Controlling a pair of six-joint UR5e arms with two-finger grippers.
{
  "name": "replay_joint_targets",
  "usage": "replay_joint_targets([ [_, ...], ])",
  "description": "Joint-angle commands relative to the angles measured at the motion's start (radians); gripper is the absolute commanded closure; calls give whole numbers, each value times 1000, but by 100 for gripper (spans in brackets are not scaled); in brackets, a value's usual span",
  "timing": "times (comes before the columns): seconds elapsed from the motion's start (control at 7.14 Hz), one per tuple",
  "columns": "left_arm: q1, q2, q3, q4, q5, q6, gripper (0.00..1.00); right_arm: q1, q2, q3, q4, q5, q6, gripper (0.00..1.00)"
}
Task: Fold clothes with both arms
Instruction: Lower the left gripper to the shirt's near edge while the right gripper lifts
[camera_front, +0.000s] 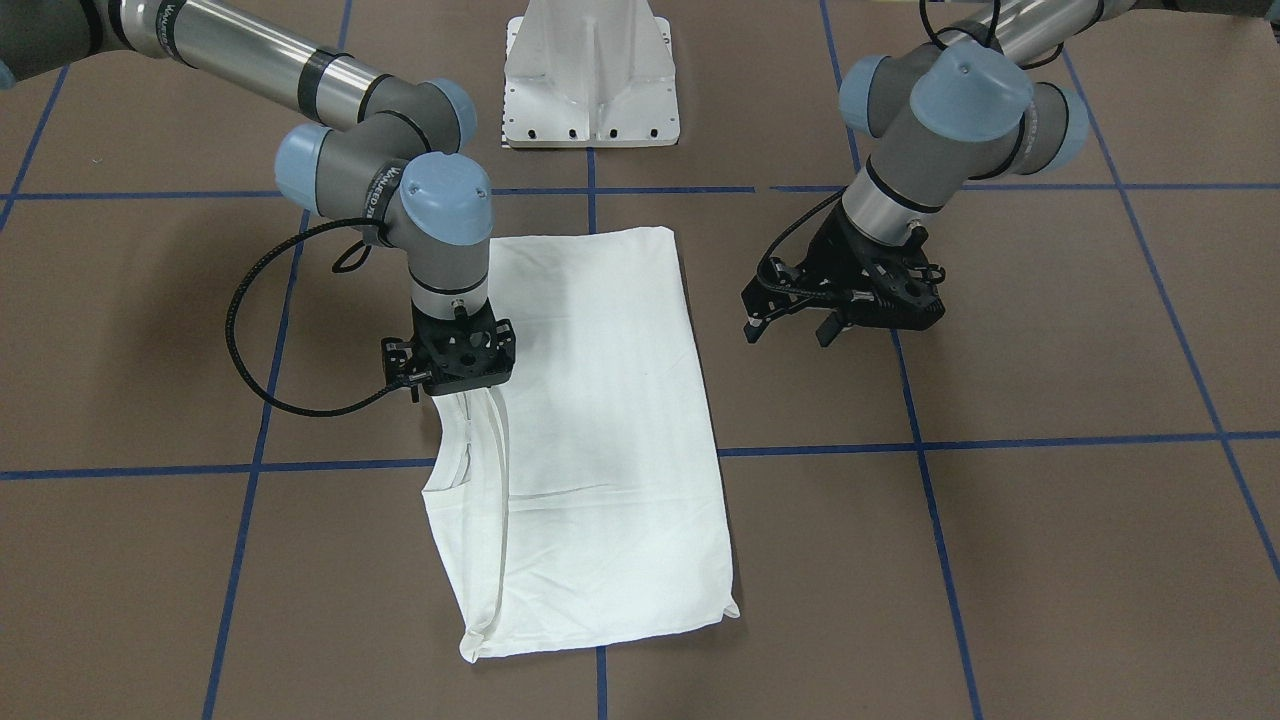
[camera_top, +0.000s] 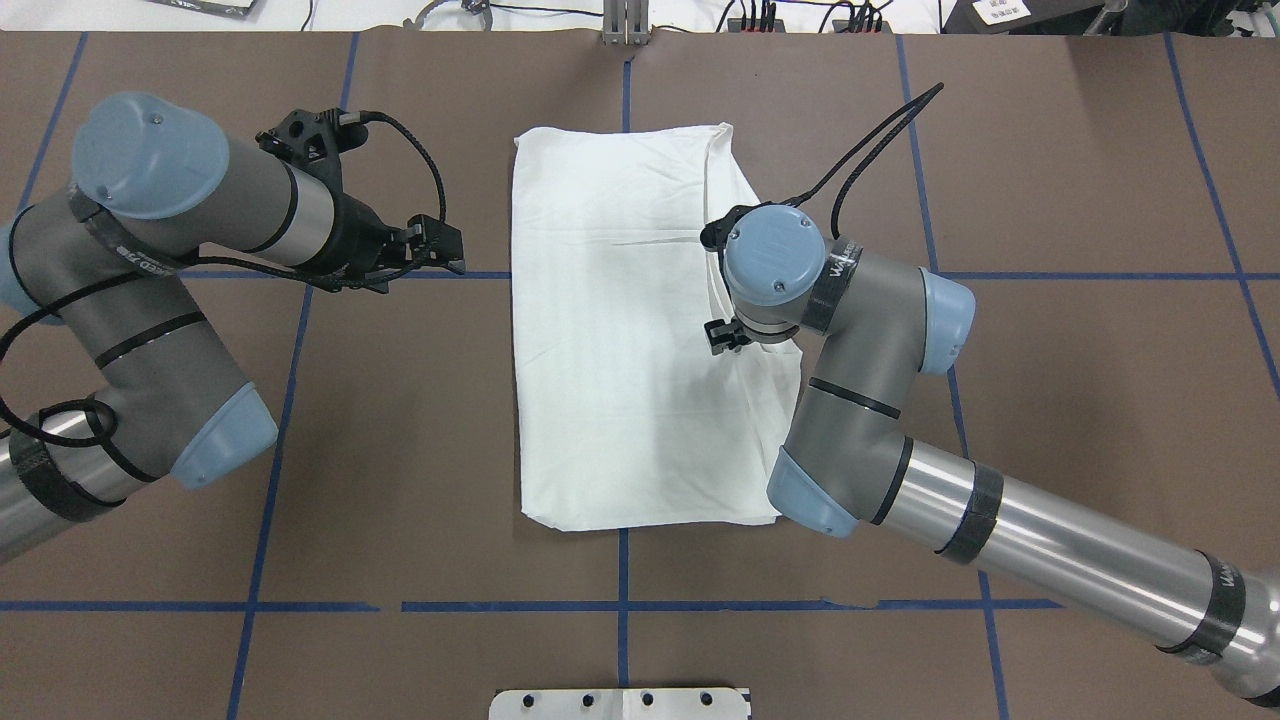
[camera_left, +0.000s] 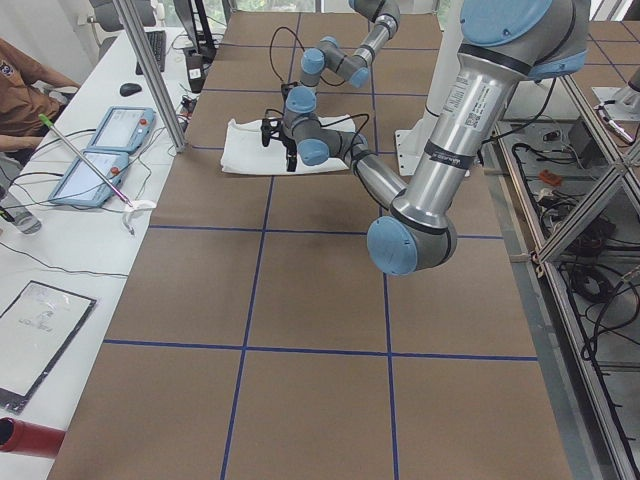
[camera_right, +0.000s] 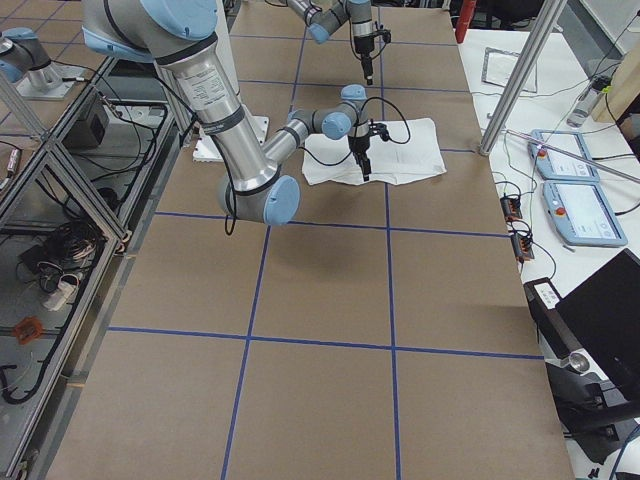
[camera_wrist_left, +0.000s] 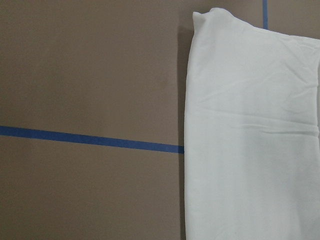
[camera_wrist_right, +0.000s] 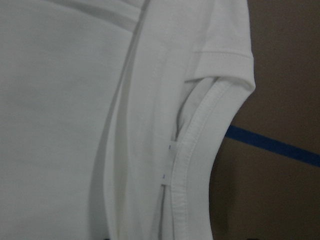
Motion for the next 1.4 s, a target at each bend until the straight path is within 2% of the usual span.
replay_joint_targets([
  [0.0, 0, -10, 5, 0, 0, -7, 0, 41, -103, 118, -63, -1, -69, 9],
  [0.14, 2, -12, 7, 0, 0, -9, 0, 67, -130, 168, -104, -1, -132, 9],
  [0.42, 2, -10, 10, 0, 0, -4, 0, 66, -137, 188, -103, -1, -131, 8],
  [0.7, 2, -12, -1, 0, 0, -21, 0, 69, -140, 273, -100, 72, -120, 1],
  [1.26, 66, -1, -21, 6, 3, -88, 0, 40, -174, 422, -97, 195, 118, 1],
])
